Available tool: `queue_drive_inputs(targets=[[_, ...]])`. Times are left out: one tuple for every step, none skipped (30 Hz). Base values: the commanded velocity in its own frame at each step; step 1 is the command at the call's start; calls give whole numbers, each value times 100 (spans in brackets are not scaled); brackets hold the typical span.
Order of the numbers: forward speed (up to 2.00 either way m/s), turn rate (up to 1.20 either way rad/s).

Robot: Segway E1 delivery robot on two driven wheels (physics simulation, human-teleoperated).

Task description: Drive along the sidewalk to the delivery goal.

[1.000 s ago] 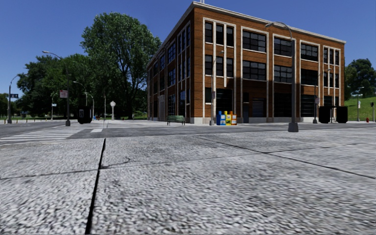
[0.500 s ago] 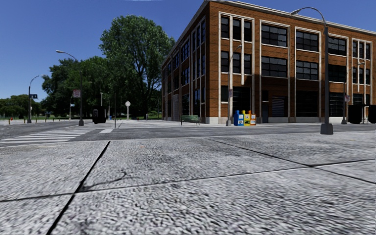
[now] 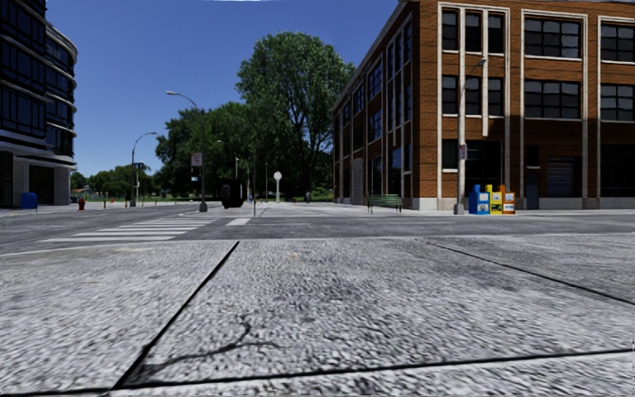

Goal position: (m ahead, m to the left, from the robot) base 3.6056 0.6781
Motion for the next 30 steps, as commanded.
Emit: queue_drive_inputs(targets=[[161,39],[161,37],[159,37],[159,37],[159,37],[157,37],[155,37],[155,37],[155,37],[155,37],[154,37],[153,37],[153,37],[152,37],[149,37],[146,37],[146,37],[143,37],[141,37],[141,37],[141,37],[140,35],[140,0],[140,0],[140,0],[140,0],[140,0],[140,0],[140,0],[140,0]])
